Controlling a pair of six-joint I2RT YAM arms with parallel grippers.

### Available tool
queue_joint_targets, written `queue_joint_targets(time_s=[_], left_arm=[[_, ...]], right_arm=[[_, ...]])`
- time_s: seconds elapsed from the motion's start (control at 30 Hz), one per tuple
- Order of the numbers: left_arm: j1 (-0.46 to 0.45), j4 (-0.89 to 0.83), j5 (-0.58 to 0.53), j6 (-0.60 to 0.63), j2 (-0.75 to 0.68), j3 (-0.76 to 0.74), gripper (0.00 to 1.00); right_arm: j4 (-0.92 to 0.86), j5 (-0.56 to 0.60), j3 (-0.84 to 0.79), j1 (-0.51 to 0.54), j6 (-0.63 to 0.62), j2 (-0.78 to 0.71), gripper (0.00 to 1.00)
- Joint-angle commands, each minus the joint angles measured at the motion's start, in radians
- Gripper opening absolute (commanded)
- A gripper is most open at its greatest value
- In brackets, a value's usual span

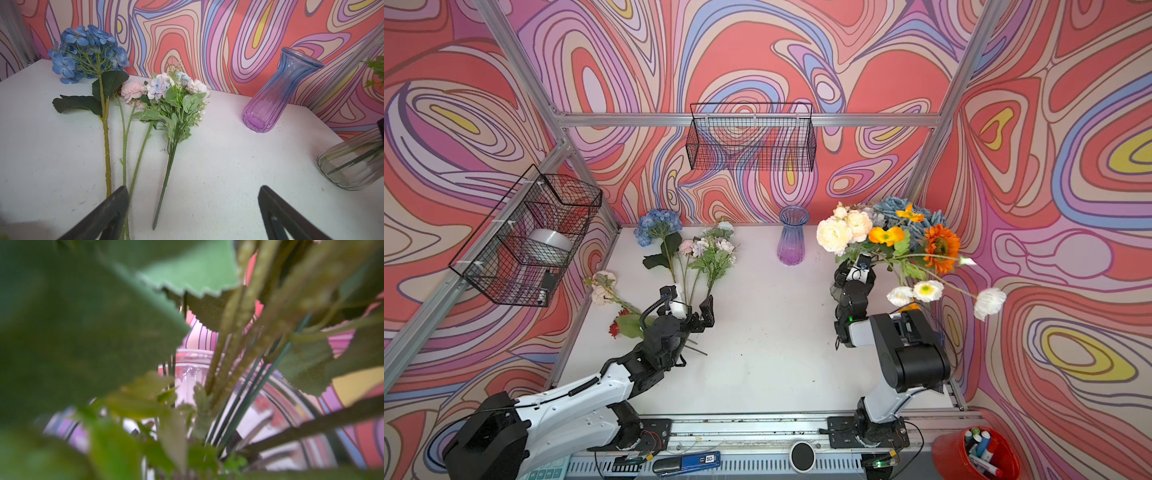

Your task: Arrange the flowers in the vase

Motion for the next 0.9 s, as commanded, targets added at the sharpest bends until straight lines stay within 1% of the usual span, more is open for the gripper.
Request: queue_joint_targets(time_s=[0.0, 0.13, 0.3, 0.4, 0.47, 0.5, 0.53, 0.7, 0.8, 0.87], left_arm=[[0.008, -0.003, -0.029, 0.004, -0.031, 0.006, 1.0], [0.009, -0.047, -0.038, 0.013, -0.069, 0.008, 1.0], [0.011, -0.106, -0.056, 0.021, -0.119, 0.013, 1.0], [0.013, -0.124, -0.061, 0.026, -0.136, 0.017, 1.0], [0.013, -0.126, -0.063, 0.026, -0.138, 0.018, 1.0], [0.014, -0.125, -0.063, 0.023, -0.137, 0.021, 1.0], [0.014, -0.123, -0.062, 0.023, -0.131, 0.024, 1.0], [0.014, -0.108, -0.04, 0.028, -0.089, 0.04, 1.0], [0.016, -0.089, -0.033, 0.02, -0.071, 0.043, 1.0], [0.031, -0.084, -0.022, 0.0, -0.071, 0.045, 1.0]], right_arm=[[0.115, -0.065, 0.133, -0.019, -0.04, 0.114, 0.48], [0.098, -0.082, 0.279, -0.042, -0.043, 0.243, 0.5], [-0.028, -0.148, 0.433, -0.07, 0.015, 0.337, 0.56], [-0.067, -0.178, 0.462, -0.07, 0.029, 0.344, 0.69], [-0.094, -0.195, 0.468, -0.072, 0.04, 0.334, 0.85], [-0.11, -0.209, 0.47, -0.072, 0.047, 0.325, 0.95], [-0.131, -0.225, 0.473, -0.073, 0.049, 0.315, 0.98], [-0.192, -0.235, 0.46, -0.07, 0.056, 0.265, 0.98], [-0.217, -0.23, 0.419, -0.071, 0.063, 0.223, 0.98], [-0.224, -0.226, 0.363, -0.071, 0.085, 0.172, 0.98]])
